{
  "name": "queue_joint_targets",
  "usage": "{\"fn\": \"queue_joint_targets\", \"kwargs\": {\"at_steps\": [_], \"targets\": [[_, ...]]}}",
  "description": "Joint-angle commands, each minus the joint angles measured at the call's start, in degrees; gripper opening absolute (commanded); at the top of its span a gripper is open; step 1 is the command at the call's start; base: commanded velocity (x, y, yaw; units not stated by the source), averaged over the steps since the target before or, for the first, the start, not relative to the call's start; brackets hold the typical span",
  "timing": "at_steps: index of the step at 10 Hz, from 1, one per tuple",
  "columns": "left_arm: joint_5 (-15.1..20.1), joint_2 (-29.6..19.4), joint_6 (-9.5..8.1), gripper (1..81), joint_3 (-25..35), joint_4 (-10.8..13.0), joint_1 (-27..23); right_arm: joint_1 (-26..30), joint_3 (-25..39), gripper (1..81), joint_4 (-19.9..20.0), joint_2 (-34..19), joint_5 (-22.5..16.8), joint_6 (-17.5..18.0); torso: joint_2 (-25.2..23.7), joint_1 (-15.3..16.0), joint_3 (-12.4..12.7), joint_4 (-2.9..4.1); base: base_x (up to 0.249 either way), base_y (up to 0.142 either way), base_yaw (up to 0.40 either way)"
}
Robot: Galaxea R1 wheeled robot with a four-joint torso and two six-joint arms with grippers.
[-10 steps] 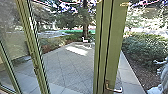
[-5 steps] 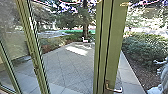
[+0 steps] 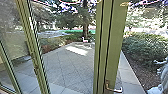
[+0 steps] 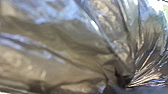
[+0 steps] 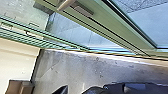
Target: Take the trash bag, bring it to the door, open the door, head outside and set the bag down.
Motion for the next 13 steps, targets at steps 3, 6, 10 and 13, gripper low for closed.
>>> {"fn": "queue_joint_targets", "kwargs": {"at_steps": [3,6,10,13], "targets": [[2.8,0.0,0.17,1.0,0.1,-0.1,-3.3,13.2,0.9,81.1,6.5,-4.5,-6.5,10.1,0.0,0.0,0.0,0.00,0.000,0.000,0.000],[2.8,-0.1,0.09,1.0,0.1,-0.1,-3.3,17.3,0.3,81.1,6.6,-2.5,-7.5,17.4,0.0,0.0,0.0,0.00,0.000,0.000,0.000],[2.8,-0.3,0.08,1.0,0.0,-0.2,-3.3,22.0,-5.0,81.1,6.5,4.4,-9.3,25.9,0.0,0.0,0.0,0.00,0.000,0.000,0.000],[2.7,-0.2,0.08,1.0,0.0,-0.3,-3.3,23.3,-8.4,81.1,6.5,6.9,-9.3,31.9,0.0,0.0,0.0,0.00,0.000,0.000,0.000]]}}
